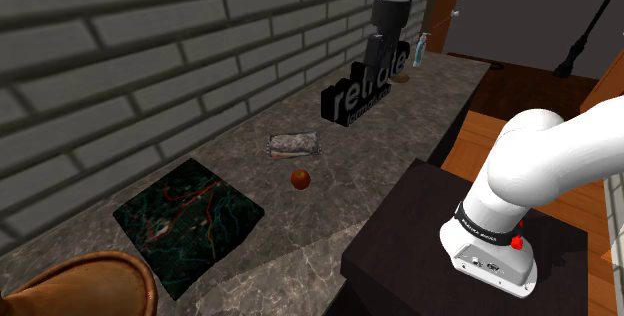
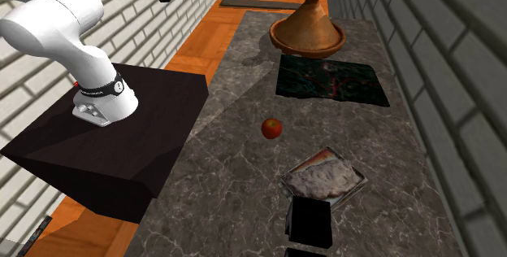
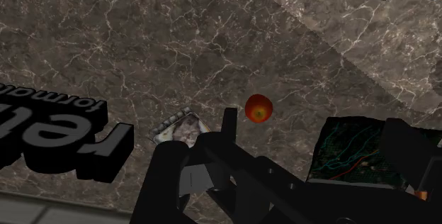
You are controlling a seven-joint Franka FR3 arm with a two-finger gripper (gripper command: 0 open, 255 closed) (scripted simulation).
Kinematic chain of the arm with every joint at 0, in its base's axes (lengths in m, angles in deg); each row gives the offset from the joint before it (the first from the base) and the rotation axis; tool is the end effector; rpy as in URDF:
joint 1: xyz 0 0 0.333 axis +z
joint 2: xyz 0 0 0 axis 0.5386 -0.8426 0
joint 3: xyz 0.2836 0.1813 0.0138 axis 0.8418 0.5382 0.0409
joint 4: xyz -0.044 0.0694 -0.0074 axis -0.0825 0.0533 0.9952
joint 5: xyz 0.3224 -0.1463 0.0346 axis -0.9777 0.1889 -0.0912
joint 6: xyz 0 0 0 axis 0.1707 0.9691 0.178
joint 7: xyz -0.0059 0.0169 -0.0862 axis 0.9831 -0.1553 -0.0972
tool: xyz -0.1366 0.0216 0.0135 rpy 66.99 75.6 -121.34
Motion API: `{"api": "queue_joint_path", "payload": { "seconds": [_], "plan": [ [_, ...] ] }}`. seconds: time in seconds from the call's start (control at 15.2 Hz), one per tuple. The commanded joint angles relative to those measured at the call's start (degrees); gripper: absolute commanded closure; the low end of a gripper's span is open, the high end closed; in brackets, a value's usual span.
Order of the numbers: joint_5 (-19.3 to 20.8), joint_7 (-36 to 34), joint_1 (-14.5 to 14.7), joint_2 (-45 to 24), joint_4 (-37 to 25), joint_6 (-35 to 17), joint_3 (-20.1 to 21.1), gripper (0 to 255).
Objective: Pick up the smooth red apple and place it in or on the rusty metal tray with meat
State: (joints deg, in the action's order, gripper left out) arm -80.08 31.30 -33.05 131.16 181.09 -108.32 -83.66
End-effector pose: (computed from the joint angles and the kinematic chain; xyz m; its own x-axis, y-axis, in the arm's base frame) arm 0.2747 0.0108 0.5582 0.9888 0.1364 0.0601 0.1378 -0.9902 -0.0206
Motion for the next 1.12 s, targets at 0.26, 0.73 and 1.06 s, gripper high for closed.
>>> {"api": "queue_joint_path", "payload": {
  "seconds": [0.26,0.73,1.06],
  "plan": [
    [-0.4,-1.6,0.2,-1.6,6.5,-9.9,1.7,0],
    [-0.5,-4.7,0.3,-9.2,14.5,-28.5,5.1,0],
    [0.7,-7.9,-0.5,-18.7,17.0,-42.6,7.9,0]
  ]
}}
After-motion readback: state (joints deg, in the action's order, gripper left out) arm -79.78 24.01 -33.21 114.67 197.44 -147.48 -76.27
